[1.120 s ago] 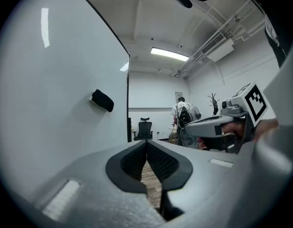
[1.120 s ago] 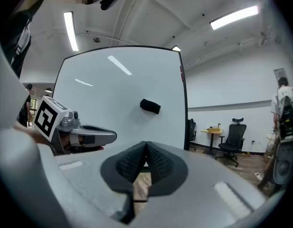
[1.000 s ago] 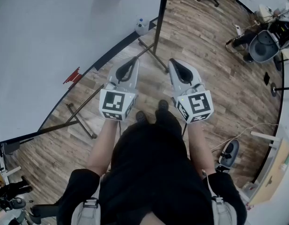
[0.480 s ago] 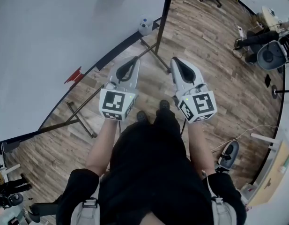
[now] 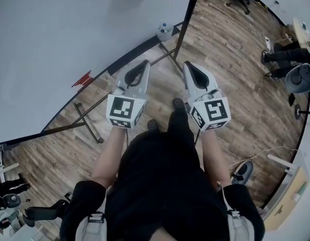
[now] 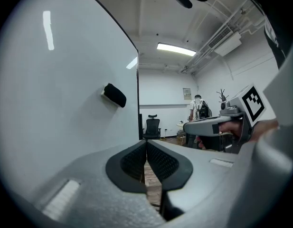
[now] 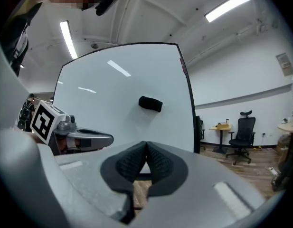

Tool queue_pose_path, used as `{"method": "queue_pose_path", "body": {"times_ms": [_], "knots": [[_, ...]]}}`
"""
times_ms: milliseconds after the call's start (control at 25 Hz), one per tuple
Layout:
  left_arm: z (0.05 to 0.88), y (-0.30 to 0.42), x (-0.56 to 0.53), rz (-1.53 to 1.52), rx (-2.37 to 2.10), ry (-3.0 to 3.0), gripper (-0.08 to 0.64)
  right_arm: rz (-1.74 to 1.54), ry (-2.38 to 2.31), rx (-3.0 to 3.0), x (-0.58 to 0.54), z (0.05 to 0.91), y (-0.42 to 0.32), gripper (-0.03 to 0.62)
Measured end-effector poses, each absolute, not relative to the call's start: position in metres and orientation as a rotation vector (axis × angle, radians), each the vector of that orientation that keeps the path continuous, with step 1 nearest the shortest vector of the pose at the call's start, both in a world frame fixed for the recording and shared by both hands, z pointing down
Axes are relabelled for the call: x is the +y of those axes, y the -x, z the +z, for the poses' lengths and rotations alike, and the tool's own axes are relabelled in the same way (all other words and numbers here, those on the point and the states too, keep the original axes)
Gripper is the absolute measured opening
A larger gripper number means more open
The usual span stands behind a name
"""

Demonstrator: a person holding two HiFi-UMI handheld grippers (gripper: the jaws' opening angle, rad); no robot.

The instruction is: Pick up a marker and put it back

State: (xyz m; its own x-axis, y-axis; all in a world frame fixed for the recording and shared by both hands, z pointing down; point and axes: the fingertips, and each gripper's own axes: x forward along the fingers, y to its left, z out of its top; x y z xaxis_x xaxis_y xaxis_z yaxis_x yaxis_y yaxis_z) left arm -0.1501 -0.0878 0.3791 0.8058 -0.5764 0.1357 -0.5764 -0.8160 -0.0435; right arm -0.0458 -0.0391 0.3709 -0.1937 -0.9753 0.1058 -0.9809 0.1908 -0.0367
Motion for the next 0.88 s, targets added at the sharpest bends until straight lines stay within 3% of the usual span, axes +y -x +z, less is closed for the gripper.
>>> {"method": "queue_pose_path", "body": {"times_ms": [880], "knots": [[0.398, 0.038, -0.184, -0.350, 1.307, 2.886, 0.015, 0.157, -1.606, -2.591, -0.152, 0.368, -0.057, 0.002]]}}
